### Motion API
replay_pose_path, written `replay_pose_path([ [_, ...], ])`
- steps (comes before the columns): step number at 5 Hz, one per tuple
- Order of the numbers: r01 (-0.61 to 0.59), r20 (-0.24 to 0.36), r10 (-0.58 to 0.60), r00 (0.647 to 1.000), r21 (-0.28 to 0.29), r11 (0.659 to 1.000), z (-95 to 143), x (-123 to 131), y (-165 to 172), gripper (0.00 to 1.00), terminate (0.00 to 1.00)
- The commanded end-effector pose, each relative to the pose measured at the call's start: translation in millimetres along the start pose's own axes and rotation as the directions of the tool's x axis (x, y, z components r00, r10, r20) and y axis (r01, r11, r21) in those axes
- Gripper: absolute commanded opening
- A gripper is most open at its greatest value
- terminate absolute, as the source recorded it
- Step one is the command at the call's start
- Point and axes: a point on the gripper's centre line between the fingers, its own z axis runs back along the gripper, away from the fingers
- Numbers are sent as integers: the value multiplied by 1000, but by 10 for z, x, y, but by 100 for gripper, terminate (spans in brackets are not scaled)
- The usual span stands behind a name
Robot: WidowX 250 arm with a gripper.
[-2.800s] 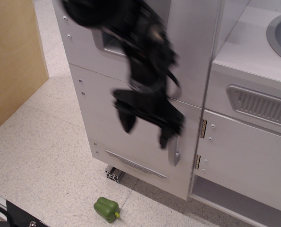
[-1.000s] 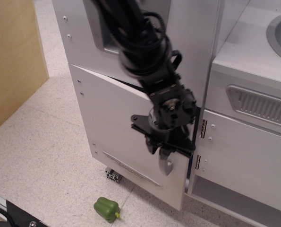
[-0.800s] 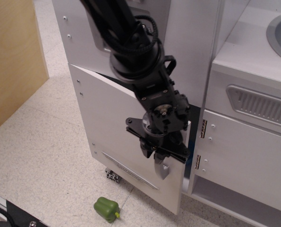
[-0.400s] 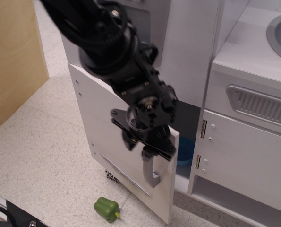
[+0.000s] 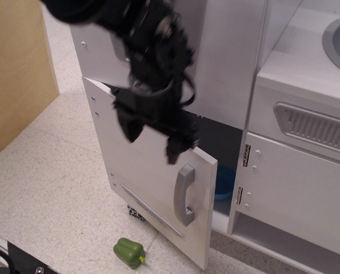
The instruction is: Open low fridge
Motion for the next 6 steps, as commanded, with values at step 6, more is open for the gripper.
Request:
replay_pose_path([
  [6, 37, 95, -35, 995, -20, 999, -644, 383, -266, 100, 0],
])
